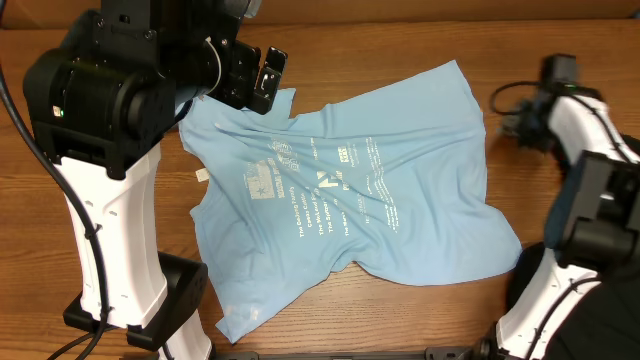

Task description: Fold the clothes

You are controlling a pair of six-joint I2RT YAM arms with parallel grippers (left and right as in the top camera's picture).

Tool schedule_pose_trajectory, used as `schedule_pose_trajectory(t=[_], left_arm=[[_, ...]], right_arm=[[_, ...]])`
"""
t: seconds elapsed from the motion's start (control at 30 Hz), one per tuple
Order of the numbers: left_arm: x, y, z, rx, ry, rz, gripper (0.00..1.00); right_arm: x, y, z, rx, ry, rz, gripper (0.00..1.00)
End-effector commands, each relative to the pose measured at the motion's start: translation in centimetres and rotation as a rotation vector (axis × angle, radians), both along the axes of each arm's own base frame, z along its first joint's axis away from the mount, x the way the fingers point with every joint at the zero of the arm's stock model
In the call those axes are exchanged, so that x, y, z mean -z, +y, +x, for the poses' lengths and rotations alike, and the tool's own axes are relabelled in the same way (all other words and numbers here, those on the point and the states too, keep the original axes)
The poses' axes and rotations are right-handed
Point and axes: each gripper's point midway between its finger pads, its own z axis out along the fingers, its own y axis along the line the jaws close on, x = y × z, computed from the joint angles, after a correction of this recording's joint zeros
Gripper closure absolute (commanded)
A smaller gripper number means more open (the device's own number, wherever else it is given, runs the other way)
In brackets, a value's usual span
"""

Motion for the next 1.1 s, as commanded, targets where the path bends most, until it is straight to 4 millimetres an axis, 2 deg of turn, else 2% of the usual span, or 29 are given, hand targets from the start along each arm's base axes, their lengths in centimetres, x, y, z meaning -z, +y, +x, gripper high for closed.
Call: schedule_pose_trajectory(t=[0.0,0.1,0.2,0.27,0.33,0.4,0.5,0.7,0.9,1.07], left_arm=[[0.3,-0.2,0.1,0.02,0.005,0.01,0.0],[0.3,-0.1,0.2,0.017,0.005,0.012,0.0],[0.7,0.6,0.5,-0.018,0.006,0.045,0.0],[1.0,0.7,0.6,-0.023,0.016,0.053,0.0],[1.3,0.6,0.7,-0.019,0.028,0.053,0.0],[1.7,0.5,0.7,-0.016,0.041,0.054,0.0],[2.1,0.5,0.8,-0.016,0.057,0.059,0.0],[2.7,0.5,0.9,-0.016,0.077,0.065,0.0],[2.8,0.5,1.0,-0.016,0.078,0.067,0.0],[2.7,0.5,1.0,-0.016,0.077,0.067,0.0]], right_arm=[[-1.0,-0.7,0.2,0.048,-0.013,0.021,0.75],[-2.6,0.3,0.5,-0.015,-0.043,0.088,0.7],[-5.4,4.0,2.6,-0.246,-0.156,0.185,0.62],[-6.8,6.2,3.5,-0.33,-0.204,0.205,0.52],[-7.0,7.2,4.2,-0.361,-0.218,0.181,0.37],[-6.4,7.7,4.9,-0.373,-0.215,0.131,0.32],[-5.6,7.8,5.7,-0.376,-0.221,0.074,0.31],[-3.6,7.6,6.9,-0.376,-0.23,0.055,0.37],[-0.7,8.0,6.4,-0.377,-0.17,0.08,0.4],[1.4,9.8,5.1,-0.402,-0.102,0.136,0.47]])
